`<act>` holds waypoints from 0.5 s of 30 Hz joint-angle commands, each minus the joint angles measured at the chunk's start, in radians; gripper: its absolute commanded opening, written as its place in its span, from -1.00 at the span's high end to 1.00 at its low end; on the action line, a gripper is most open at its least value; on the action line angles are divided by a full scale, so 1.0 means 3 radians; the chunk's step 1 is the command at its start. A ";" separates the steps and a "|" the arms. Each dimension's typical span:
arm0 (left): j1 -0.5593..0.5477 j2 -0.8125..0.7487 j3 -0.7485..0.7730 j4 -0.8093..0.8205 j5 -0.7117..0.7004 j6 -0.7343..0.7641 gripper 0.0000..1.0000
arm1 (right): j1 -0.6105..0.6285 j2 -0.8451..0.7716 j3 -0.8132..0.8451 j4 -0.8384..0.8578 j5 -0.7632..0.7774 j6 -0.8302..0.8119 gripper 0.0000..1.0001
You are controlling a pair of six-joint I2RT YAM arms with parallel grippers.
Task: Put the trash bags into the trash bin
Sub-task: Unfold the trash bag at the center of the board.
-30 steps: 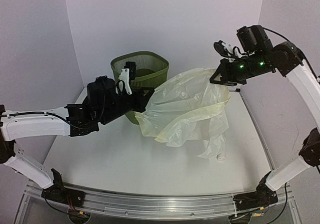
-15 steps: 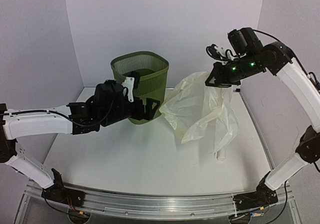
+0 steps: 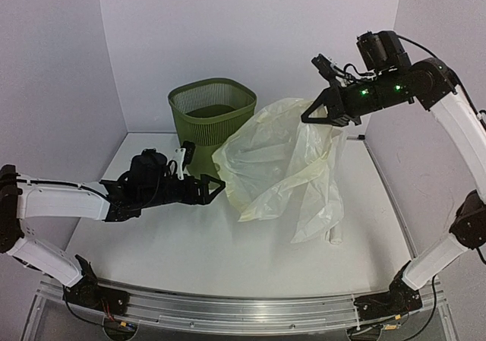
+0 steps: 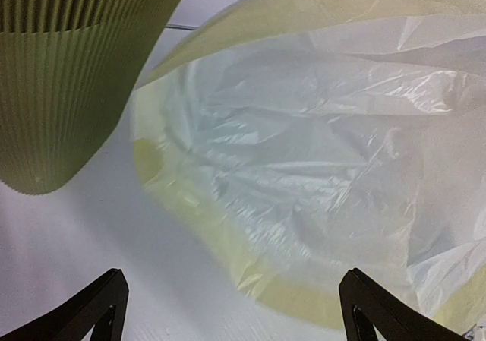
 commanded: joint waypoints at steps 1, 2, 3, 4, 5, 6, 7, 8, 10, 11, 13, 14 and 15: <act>0.0015 -0.0033 -0.0037 0.0786 0.0543 -0.0249 -0.99 | 0.0004 -0.0153 0.0107 0.0102 -0.0298 0.0090 1.00; 0.0023 0.0019 -0.0014 0.0797 0.0547 -0.0270 -0.99 | 0.0005 -0.0159 0.0110 0.0131 -0.0358 0.0111 1.00; 0.0033 0.0071 0.0001 0.0819 0.0562 -0.0294 -0.99 | 0.0005 -0.0165 0.0115 0.0159 -0.0423 0.0128 1.00; 0.0045 0.0114 0.0004 0.0873 0.0605 -0.0320 -0.99 | 0.0005 -0.0172 0.0122 0.0183 -0.0473 0.0147 1.00; 0.0055 0.0144 0.0001 0.0963 0.0683 -0.0348 -0.98 | 0.0006 -0.0175 0.0128 0.0202 -0.0489 0.0169 1.00; 0.0058 0.0155 0.0002 0.1044 0.0748 -0.0372 -0.92 | 0.0006 -0.0177 0.0131 0.0215 -0.0491 0.0174 1.00; 0.0058 0.0158 0.0003 0.1129 0.0826 -0.0367 -0.52 | 0.0005 -0.0178 0.0126 0.0214 -0.0462 0.0173 1.00; 0.0058 0.0150 0.0006 0.1197 0.0880 -0.0371 0.30 | 0.0004 -0.0178 0.0113 0.0215 -0.0414 0.0170 1.00; 0.0059 0.0081 0.0027 0.1238 0.0893 -0.0380 0.99 | 0.0004 -0.0173 0.0064 0.0214 -0.0336 0.0136 1.00; 0.0058 0.0029 0.0029 0.1242 0.0859 -0.0359 1.00 | 0.0004 -0.0169 0.0038 0.0214 -0.0289 0.0116 1.00; 0.0056 -0.0108 0.0074 0.1143 0.0754 -0.0284 1.00 | 0.0004 -0.0168 -0.0001 0.0216 -0.0207 0.0083 1.00; 0.0056 -0.0182 0.0120 0.1040 0.0698 -0.0218 1.00 | 0.0006 -0.0172 -0.0018 0.0214 -0.0163 0.0073 1.00; 0.0056 -0.0245 0.0168 0.0936 0.0676 -0.0169 1.00 | 0.0003 -0.0176 -0.0035 0.0210 -0.0075 0.0070 1.00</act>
